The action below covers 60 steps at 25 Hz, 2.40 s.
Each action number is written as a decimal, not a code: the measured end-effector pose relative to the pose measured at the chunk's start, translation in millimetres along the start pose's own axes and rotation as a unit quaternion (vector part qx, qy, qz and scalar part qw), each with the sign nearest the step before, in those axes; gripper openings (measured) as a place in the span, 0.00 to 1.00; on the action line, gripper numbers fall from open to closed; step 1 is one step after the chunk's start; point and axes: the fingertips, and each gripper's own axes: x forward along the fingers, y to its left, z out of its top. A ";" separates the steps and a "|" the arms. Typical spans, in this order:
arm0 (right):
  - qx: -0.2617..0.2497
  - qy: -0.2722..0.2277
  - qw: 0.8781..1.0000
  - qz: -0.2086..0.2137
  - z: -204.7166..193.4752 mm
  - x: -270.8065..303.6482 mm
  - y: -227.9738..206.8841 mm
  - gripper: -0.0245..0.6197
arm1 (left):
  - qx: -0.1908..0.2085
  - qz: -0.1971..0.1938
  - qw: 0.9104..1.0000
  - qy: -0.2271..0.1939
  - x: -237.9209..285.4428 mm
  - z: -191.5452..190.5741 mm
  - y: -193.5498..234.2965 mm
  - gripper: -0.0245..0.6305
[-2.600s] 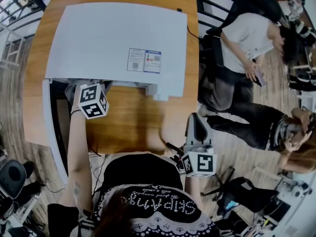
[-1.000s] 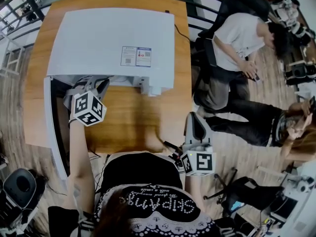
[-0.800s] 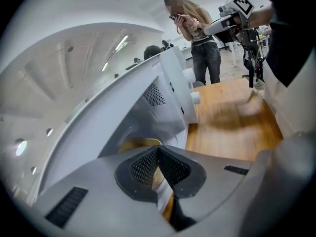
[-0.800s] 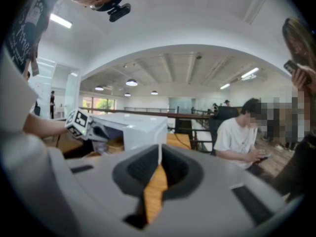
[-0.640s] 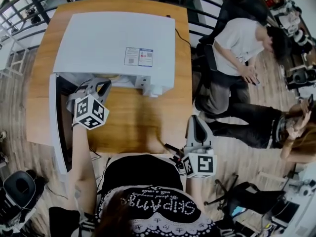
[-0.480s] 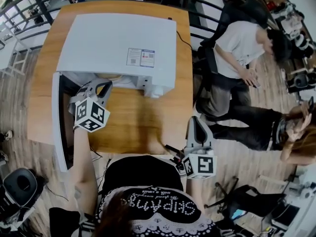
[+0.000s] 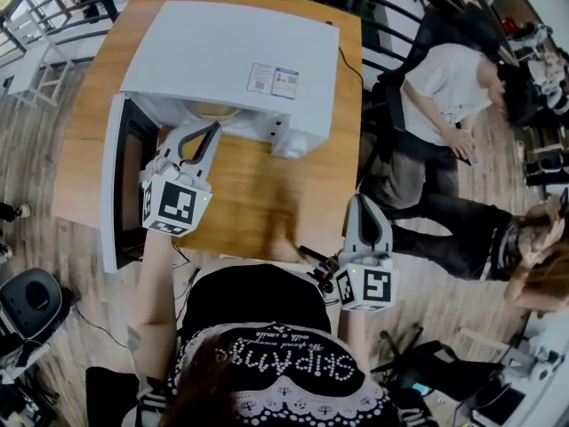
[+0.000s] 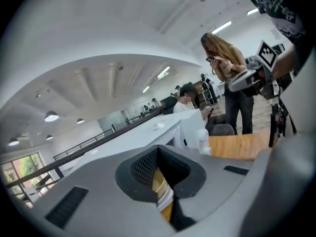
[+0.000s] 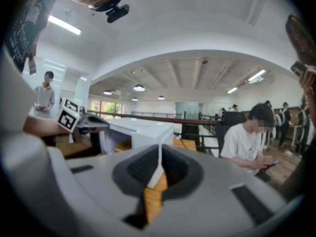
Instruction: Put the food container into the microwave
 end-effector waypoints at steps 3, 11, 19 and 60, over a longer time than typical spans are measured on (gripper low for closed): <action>-0.005 -0.008 1.000 0.008 5.8 -1.9 0.8 0.10 | -0.052 0.024 0.997 -0.049 -19.5 29.4 1.8 0.08; -0.012 -0.020 1.000 0.020 10.3 -13.6 -2.1 0.10 | -0.152 0.081 0.977 -0.124 -79.1 73.0 12.8 0.08; -0.015 -0.037 0.999 0.036 21.9 -31.2 4.0 0.10 | -0.157 0.120 0.966 -0.167 -136.1 98.6 9.4 0.08; -0.002 -0.008 0.998 0.060 -10.0 -84.0 10.5 0.10 | -0.242 0.126 0.958 -0.092 -186.2 42.6 -80.9 0.08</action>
